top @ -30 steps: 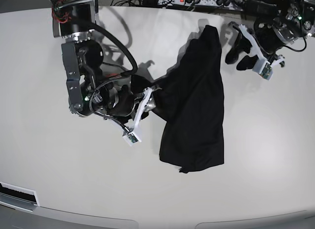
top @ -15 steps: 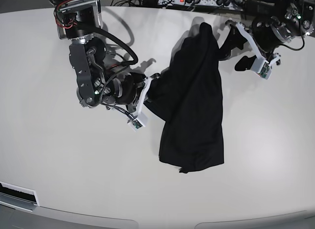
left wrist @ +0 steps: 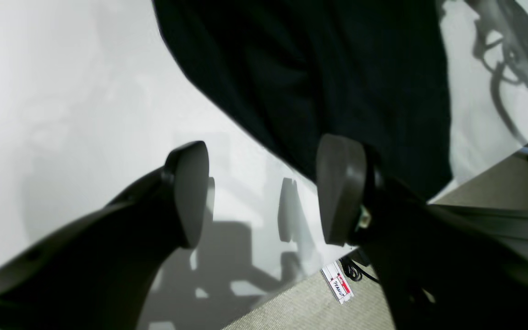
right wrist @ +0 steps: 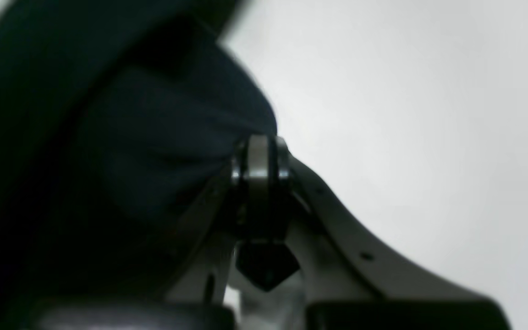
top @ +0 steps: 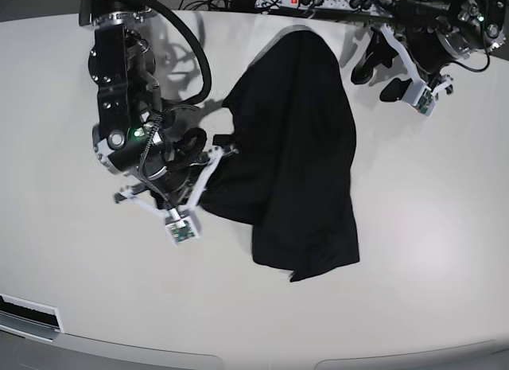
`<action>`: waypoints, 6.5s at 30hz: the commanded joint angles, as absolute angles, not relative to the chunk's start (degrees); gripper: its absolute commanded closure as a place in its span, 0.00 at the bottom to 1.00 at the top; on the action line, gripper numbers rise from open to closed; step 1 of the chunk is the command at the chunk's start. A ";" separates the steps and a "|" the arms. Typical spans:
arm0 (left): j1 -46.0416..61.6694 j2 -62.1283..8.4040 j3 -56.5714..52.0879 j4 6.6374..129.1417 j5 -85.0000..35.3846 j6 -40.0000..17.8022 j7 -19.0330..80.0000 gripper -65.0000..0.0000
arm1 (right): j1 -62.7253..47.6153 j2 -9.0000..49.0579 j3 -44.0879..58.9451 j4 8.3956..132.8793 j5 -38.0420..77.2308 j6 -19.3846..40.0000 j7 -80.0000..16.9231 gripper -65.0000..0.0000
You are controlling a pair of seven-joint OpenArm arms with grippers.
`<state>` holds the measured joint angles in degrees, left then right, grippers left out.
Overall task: Layout the t-shirt on the table in an organized manner, then fold the t-shirt properly
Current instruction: 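Reach the left gripper to the hanging t-shirt and grasp another edge, then pull the t-shirt taut between both grippers, left gripper moving away, then stretch the t-shirt wide and lay it flat on the table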
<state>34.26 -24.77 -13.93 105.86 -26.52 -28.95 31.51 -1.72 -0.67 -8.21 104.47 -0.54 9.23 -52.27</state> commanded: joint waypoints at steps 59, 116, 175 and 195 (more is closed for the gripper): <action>3.33 -38.35 -3.29 109.71 -8.64 -15.16 43.55 1.00 | -5.21 14.61 -7.77 105.82 -8.75 6.46 -51.70 1.00; 16.21 -22.24 -14.24 99.37 -30.35 -12.08 51.24 0.43 | -4.93 14.00 -7.77 106.76 -7.25 7.99 -49.10 1.00; -2.87 -57.93 -21.93 98.76 -34.46 -25.23 58.28 1.00 | -2.35 20.56 3.36 106.78 4.36 21.67 -52.99 1.00; -5.89 -57.78 -21.87 90.19 -39.94 -21.43 44.93 1.00 | 4.75 27.03 3.38 106.72 8.08 16.56 -48.75 1.00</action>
